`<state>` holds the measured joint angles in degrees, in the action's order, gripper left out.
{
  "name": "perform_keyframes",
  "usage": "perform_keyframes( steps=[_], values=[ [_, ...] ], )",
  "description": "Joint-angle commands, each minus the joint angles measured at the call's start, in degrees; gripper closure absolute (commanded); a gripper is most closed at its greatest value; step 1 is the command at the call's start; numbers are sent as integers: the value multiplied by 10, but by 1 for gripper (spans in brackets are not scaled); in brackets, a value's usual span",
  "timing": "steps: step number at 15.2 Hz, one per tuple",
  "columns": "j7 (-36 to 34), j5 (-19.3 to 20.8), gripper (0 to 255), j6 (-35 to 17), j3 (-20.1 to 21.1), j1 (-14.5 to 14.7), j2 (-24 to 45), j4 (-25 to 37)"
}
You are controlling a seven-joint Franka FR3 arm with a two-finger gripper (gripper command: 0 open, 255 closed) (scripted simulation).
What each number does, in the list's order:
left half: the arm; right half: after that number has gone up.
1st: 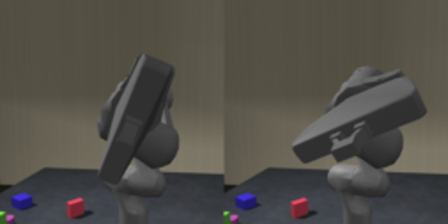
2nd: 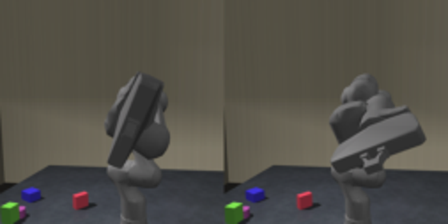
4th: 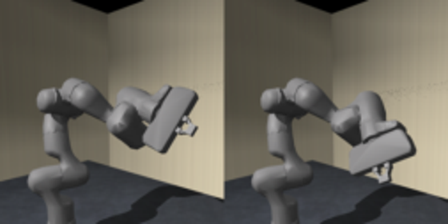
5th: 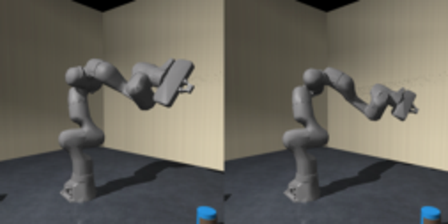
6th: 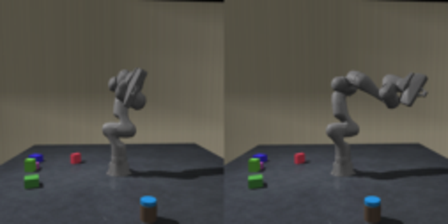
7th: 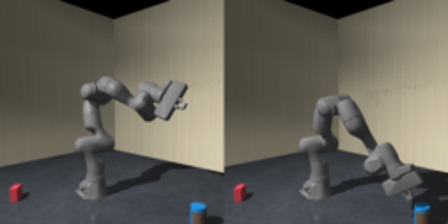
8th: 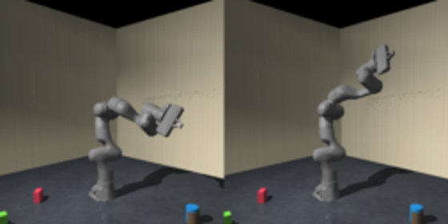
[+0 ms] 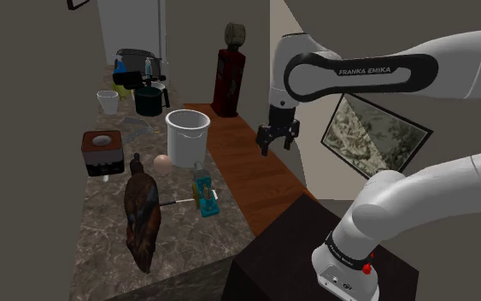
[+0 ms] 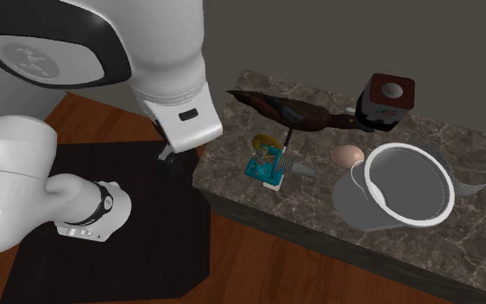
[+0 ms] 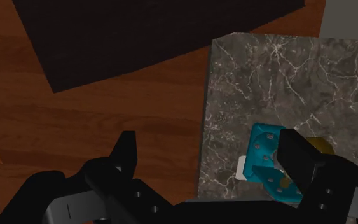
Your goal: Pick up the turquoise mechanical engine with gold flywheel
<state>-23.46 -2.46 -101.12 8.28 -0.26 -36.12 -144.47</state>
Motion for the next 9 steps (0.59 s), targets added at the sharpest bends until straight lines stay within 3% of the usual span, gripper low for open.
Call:
perform_keyframes(
  steps=[1,9],
  values=[
    [-42,-8,0,-39,20,-3,33,-1],
    [-210,2,0,-184,94,-25,199,33]
  ],
)
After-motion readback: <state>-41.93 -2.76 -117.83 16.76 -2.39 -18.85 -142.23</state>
